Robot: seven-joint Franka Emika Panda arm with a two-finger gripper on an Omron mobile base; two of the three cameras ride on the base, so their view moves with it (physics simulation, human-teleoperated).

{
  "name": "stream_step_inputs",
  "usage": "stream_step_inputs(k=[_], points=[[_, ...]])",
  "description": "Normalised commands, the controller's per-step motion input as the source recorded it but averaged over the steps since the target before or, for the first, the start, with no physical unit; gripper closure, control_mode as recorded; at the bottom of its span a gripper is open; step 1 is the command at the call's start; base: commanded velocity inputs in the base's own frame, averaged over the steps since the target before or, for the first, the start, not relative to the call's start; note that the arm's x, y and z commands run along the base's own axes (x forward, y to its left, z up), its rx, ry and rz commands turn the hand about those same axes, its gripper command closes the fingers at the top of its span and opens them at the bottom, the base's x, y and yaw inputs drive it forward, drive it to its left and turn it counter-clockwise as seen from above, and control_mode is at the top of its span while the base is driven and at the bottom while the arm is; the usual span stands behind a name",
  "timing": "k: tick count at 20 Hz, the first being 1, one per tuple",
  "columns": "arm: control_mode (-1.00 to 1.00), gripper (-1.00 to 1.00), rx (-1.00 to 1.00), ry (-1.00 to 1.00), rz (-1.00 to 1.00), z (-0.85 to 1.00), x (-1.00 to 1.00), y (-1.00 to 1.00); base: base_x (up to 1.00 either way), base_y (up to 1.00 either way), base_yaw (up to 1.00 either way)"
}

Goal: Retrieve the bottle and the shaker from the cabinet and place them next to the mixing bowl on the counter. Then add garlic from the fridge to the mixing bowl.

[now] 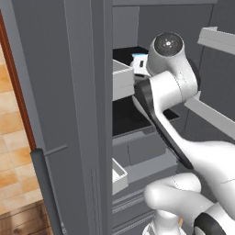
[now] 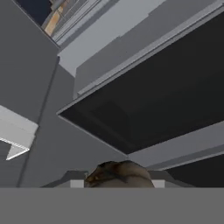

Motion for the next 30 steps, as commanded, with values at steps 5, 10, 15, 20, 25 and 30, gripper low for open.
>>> stream_step_inputs(k=[5, 10, 15, 20, 25, 30], points=[[-1.0, 1.0, 0.0, -0.04, -0.05, -0.18, -0.71, 0.0, 0.0, 0.0, 0.0], [-1.0, 1.0, 0.03, -0.11, -0.04, -0.49, -0.76, -0.14, 0.0, 0.0, 0.0], [-1.0, 1.0, 0.2, -0.01, 0.0, -0.45, -0.5, -0.56, 0.0, 0.0, 0.0], [-1.0, 1.0, 0.19, -0.03, 0.0, -0.22, -0.35, -0.43, 0.0, 0.0, 0.0], [-1.0, 1.0, 0.12, -0.13, 0.0, 0.01, -0.2, -0.05, 0.0, 0.0, 0.0], [-1.0, 1.0, 0.07, -0.03, 0.0, 0.14, -0.04, 0.0, 0.0, 0.0, 0.0]])
